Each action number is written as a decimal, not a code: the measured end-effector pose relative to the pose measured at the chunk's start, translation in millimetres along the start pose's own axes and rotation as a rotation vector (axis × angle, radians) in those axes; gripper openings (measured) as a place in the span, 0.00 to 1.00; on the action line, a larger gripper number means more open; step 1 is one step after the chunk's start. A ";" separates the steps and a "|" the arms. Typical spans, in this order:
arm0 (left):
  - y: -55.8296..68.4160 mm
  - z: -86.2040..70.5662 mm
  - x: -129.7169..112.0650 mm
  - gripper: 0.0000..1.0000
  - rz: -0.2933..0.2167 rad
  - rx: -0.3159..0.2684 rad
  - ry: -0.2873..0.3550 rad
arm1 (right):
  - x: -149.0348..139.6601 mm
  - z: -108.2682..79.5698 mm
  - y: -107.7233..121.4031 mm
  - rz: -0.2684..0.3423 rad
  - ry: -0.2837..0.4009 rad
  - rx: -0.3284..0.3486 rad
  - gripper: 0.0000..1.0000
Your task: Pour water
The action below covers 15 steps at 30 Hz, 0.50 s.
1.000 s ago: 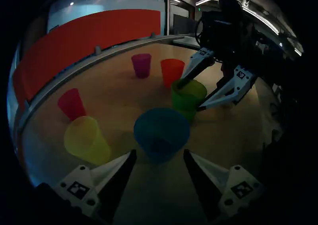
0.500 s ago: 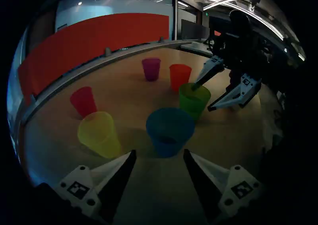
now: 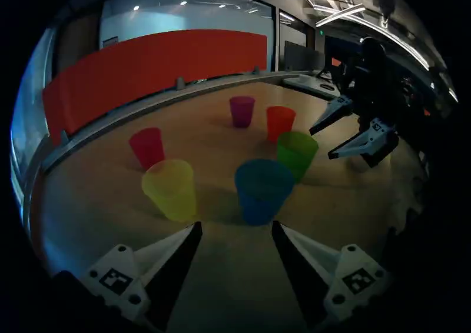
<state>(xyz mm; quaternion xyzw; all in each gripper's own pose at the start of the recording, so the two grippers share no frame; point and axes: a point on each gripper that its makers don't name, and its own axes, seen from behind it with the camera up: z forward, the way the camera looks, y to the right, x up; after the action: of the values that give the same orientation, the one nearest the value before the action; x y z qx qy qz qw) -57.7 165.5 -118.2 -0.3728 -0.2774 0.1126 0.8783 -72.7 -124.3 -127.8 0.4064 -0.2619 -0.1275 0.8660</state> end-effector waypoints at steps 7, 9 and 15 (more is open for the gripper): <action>-14.2 -15.0 -4.3 0.88 -0.041 0.066 0.041 | 1.8 -16.8 5.8 0.047 0.033 -0.045 0.99; -18.0 -21.2 -4.1 0.88 -0.040 0.086 0.053 | 3.5 -22.5 8.5 0.063 0.043 -0.061 1.00; -32.7 -38.0 -0.3 0.88 -0.032 0.154 0.091 | 17.6 -40.2 21.3 0.106 0.093 -0.127 0.99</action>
<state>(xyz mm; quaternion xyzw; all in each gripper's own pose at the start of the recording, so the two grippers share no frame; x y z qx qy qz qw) -36.5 120.0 -116.5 -0.3042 -0.2336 0.1025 0.9178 -35.5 -92.8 -126.7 0.3416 -0.2339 -0.0788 0.9069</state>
